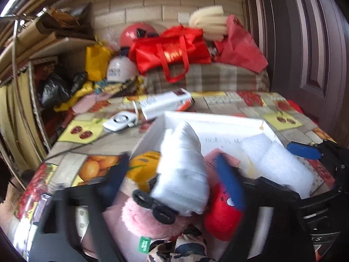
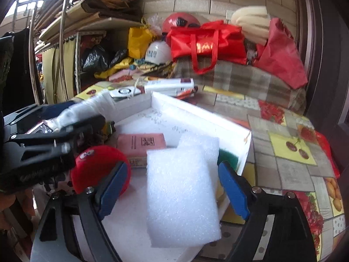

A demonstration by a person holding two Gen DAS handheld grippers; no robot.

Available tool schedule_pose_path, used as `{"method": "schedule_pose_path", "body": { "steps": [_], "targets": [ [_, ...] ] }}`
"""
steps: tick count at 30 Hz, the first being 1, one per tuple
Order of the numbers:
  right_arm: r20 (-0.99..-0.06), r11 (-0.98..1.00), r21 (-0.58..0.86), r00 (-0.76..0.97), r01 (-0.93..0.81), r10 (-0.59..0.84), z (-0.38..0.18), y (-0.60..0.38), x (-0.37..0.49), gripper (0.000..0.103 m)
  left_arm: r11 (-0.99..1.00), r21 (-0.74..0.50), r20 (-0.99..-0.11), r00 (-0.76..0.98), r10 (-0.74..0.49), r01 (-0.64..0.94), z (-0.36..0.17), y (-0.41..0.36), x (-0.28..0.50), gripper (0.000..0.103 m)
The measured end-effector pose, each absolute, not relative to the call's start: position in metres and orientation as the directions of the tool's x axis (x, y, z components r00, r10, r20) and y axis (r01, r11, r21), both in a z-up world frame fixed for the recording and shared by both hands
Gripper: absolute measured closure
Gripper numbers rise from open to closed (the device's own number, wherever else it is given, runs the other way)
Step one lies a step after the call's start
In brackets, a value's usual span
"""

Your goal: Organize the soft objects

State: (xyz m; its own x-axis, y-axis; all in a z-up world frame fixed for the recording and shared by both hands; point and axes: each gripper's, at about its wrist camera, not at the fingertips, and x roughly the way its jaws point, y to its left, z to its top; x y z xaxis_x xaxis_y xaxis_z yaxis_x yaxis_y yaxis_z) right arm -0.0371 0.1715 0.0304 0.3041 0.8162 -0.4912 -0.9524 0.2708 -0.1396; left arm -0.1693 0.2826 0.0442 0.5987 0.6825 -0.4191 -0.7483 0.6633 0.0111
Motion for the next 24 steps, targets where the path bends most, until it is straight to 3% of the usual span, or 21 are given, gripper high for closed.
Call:
{"method": "schedule_pose_path", "body": {
  "steps": [3, 6, 11, 20, 24],
  "targets": [
    [-0.447, 0.277, -0.156, 0.318, -0.948, 0.836, 0.033, 0.165, -0.042, 0.018, 0.652, 0.016, -0.353, 0.605, 0.713, -0.758, 0.049, 0.274, -0.178, 0.004],
    [-0.417, 0.298, -0.157, 0.337, -0.941, 0.844, 0.036, 0.160, -0.042, 0.016, 0.649, 0.024, -0.349, 0.602, 0.718, -0.760, 0.049, 0.273, -0.178, 0.001],
    [-0.383, 0.340, -0.126, 0.362, -0.932, 0.850, 0.040, 0.153, -0.035, 0.000, 0.640, -0.005, -0.346, 0.602, 0.719, -0.768, 0.049, 0.277, -0.183, 0.001],
    [-0.197, 0.444, -0.067, 0.448, -0.894, 0.872, 0.050, 0.116, -0.036, 0.000, 0.616, -0.016, -0.331, 0.586, 0.740, -0.787, 0.050, 0.270, -0.188, 0.001],
    [-0.193, 0.538, -0.026, 0.532, -0.843, 0.824, 0.051, 0.104, -0.030, 0.000, 0.609, -0.045, -0.324, 0.588, 0.741, -0.792, 0.050, 0.262, -0.195, 0.001]
  ]
}}
